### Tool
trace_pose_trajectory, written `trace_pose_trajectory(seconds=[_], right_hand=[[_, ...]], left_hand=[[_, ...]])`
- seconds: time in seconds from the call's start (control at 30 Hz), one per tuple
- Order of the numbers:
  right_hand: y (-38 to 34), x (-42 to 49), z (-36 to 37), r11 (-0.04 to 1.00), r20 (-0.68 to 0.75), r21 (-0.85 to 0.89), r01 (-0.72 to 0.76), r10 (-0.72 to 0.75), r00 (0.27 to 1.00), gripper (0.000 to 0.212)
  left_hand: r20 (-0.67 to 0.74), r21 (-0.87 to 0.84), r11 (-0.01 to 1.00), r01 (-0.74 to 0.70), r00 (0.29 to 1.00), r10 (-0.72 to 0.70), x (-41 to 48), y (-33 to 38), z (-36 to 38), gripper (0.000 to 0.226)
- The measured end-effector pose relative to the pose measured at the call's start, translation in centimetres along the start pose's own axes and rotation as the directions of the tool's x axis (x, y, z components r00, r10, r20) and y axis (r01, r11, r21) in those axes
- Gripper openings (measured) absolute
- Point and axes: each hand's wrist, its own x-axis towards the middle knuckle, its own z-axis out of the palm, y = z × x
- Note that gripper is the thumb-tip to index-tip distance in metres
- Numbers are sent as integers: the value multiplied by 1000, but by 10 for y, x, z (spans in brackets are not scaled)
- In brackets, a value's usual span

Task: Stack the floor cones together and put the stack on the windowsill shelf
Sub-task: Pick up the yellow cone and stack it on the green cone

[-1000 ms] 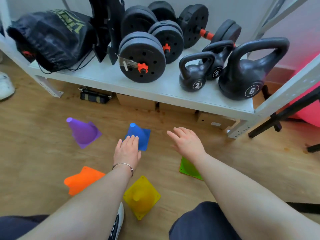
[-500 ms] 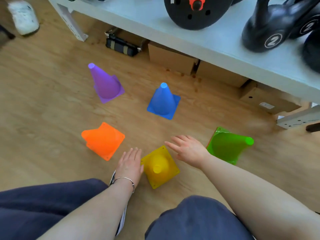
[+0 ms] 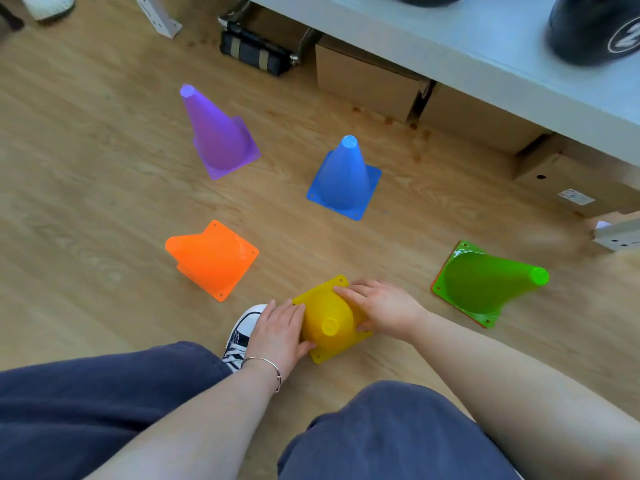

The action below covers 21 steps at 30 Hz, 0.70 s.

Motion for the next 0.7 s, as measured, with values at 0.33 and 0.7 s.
trace_pose_trajectory(seconds=[0.33, 0.7], right_hand=[[4, -35, -22, 963, -80, 227, -148, 170, 982, 88], [26, -105, -82, 851, -234, 466, -243, 383, 894, 90]], left_hand=[[41, -293, 956, 22, 999, -10, 19, 15, -37, 78], [-36, -478, 876, -69, 998, 59, 59, 69, -109, 82]])
